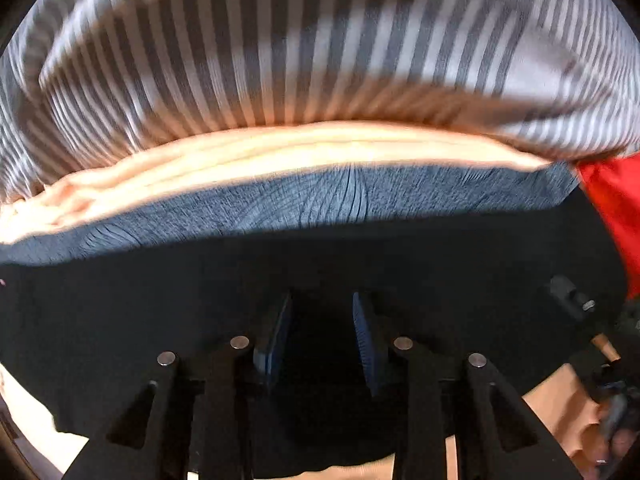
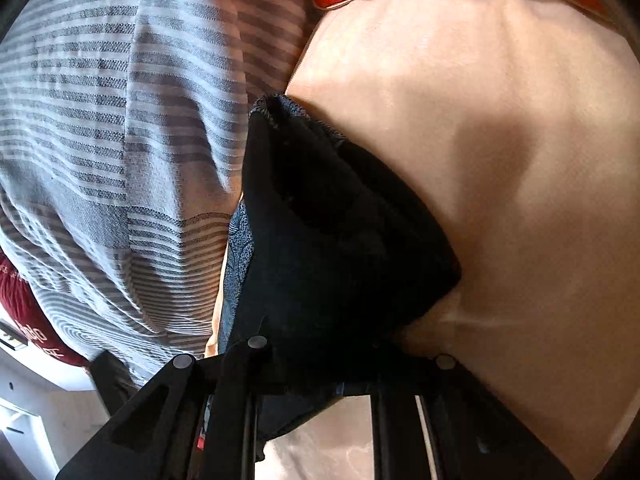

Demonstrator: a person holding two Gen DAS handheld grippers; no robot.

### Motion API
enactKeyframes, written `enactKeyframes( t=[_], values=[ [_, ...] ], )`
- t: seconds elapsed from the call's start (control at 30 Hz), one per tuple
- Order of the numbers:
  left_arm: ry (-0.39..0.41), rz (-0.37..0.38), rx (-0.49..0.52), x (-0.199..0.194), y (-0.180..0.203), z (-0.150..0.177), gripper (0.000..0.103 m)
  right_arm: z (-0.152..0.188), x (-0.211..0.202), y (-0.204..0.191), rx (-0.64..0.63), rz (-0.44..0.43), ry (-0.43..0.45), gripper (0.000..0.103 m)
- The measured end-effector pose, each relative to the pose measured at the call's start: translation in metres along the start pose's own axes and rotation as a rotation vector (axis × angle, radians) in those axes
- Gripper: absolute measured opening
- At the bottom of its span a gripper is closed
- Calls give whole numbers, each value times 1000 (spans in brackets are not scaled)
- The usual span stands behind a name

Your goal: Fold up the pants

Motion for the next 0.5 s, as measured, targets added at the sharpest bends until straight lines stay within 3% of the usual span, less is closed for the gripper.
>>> enactKeyframes(
  t=[0.1, 0.3, 0.43, 0.5],
  values=[
    [41, -48, 61, -3, 9, 2, 34, 0, -2, -12, -12, 26, 4, 14],
    [45, 15, 58, -7, -4, 5, 34, 7, -16, -65, -119, 4, 41, 13],
    [41, 82, 53, -10, -18, 5, 34, 29, -23, -121, -297, 22, 54, 13],
    [0, 144, 23, -18, -33, 6, 34, 45, -24, -149, -383, 40, 63, 13]
  ],
)
Point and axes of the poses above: each gripper's, at about its wrist camera, not at the fingertips, and x roughly the way its jaws point, y to its right, z to its underside, the point moved 5 cm from there along x, roughly the way its jaws point, and after that the axes turned 2 degrees about y, right-handed, at the moved point
